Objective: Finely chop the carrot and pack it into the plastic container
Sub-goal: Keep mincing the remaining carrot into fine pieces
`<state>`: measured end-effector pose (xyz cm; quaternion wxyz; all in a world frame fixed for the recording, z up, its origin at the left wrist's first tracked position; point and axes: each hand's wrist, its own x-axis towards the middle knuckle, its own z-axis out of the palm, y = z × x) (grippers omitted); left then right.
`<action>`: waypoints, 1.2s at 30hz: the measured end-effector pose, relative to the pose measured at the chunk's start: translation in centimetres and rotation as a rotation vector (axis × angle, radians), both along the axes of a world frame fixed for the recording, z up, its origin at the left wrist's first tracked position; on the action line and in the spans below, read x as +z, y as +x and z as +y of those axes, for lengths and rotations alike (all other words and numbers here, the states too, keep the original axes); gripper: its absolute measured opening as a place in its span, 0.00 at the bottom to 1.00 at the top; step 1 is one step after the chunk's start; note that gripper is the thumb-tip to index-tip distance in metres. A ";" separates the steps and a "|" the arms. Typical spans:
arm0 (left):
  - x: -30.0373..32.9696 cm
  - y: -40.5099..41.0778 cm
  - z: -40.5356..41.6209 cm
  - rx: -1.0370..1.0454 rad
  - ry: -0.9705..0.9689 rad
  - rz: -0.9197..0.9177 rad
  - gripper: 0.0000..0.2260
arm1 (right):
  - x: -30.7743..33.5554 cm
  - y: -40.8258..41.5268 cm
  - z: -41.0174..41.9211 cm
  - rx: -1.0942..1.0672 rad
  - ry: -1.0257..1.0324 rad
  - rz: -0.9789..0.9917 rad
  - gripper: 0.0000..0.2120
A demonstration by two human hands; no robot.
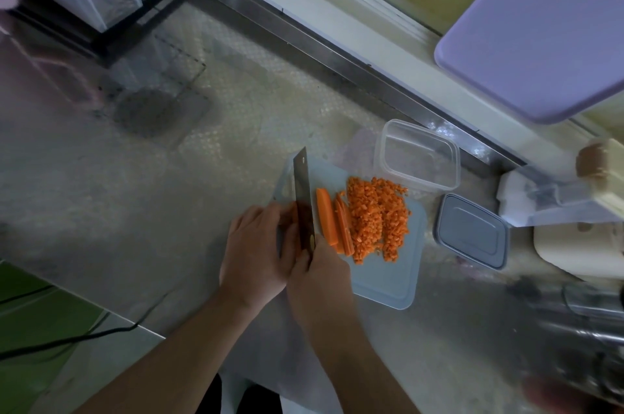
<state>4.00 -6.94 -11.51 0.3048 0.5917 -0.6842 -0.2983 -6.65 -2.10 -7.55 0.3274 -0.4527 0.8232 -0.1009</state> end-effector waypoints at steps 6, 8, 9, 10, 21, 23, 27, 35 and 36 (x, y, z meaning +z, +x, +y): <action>0.0 0.2 0.1 0.020 -0.017 0.021 0.09 | 4.1 -0.1 0.8 -0.083 -0.003 -0.116 0.11; -0.1 0.2 0.1 0.013 -0.013 0.020 0.09 | 4.7 -0.3 1.2 -0.076 0.004 -0.133 0.12; -0.1 0.3 0.1 0.013 -0.011 0.016 0.09 | 5.0 -0.1 1.2 -0.072 0.010 -0.135 0.13; -0.1 0.3 0.1 0.012 -0.008 0.015 0.09 | 5.1 -0.1 1.2 -0.066 0.007 -0.136 0.13; 0.0 0.2 0.1 0.009 -0.041 0.022 0.09 | 5.2 0.5 0.8 -0.039 0.026 -0.126 0.11; 0.0 0.2 0.1 0.012 -0.049 0.026 0.08 | 5.1 0.6 0.8 -0.035 0.037 -0.120 0.10; -0.1 0.2 0.2 0.013 -0.039 0.019 0.07 | 5.1 0.7 1.0 -0.032 0.056 -0.110 0.10; -0.5 0.2 0.2 0.007 -0.038 -0.013 0.06 | 5.3 0.5 1.9 0.020 0.098 -0.079 0.10; -0.5 0.2 0.2 0.004 -0.041 -0.021 0.05 | 5.4 0.5 1.8 0.020 0.098 -0.077 0.10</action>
